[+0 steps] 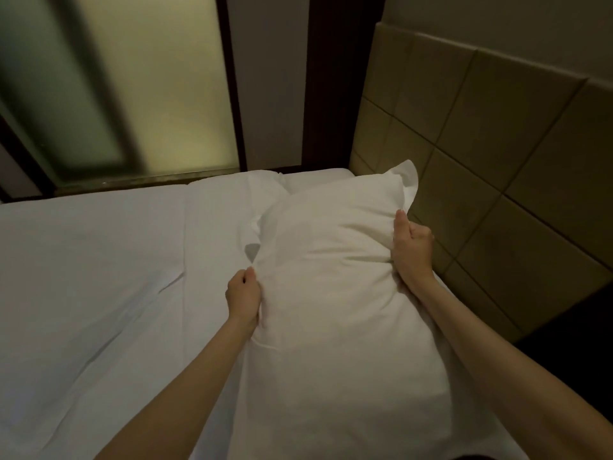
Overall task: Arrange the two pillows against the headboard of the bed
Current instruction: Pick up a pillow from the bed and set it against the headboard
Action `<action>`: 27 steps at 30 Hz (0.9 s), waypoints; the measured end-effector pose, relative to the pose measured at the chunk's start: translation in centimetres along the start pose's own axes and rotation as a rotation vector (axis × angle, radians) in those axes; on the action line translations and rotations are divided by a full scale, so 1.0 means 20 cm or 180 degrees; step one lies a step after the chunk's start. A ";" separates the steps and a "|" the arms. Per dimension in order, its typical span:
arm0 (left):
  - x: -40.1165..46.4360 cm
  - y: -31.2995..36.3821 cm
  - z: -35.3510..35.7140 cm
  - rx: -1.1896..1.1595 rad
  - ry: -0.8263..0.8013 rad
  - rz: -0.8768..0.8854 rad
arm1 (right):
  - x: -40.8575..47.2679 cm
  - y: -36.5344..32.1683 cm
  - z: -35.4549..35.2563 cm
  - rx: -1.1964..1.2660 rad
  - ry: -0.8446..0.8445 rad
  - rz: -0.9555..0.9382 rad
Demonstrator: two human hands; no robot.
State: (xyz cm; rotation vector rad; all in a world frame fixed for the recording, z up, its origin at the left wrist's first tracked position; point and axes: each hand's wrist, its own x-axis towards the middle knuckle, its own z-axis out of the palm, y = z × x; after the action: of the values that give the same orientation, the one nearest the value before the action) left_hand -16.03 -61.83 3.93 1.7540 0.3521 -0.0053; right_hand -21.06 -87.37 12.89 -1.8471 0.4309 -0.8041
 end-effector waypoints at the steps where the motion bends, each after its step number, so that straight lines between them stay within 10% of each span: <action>1: 0.01 0.01 0.02 0.0061 -0.0046 0.0026 | 0.03 0.00 -0.01 -0.0003 0.0004 -0.0035; 18: 0.75 0.25 0.93 0.0927 -0.1525 -0.0048 | 1.17 0.25 0.08 -0.0586 -0.0059 -0.0736; 27: 0.86 0.28 1.22 0.1192 -0.1566 -0.0237 | 1.39 0.88 0.14 -0.1932 -0.1349 -0.0587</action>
State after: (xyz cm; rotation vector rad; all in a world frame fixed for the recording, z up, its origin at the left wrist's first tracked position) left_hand 6.32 -82.22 0.54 2.0312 0.0539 -0.5790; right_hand 1.90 -109.81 5.34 -2.5806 0.2439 -0.3928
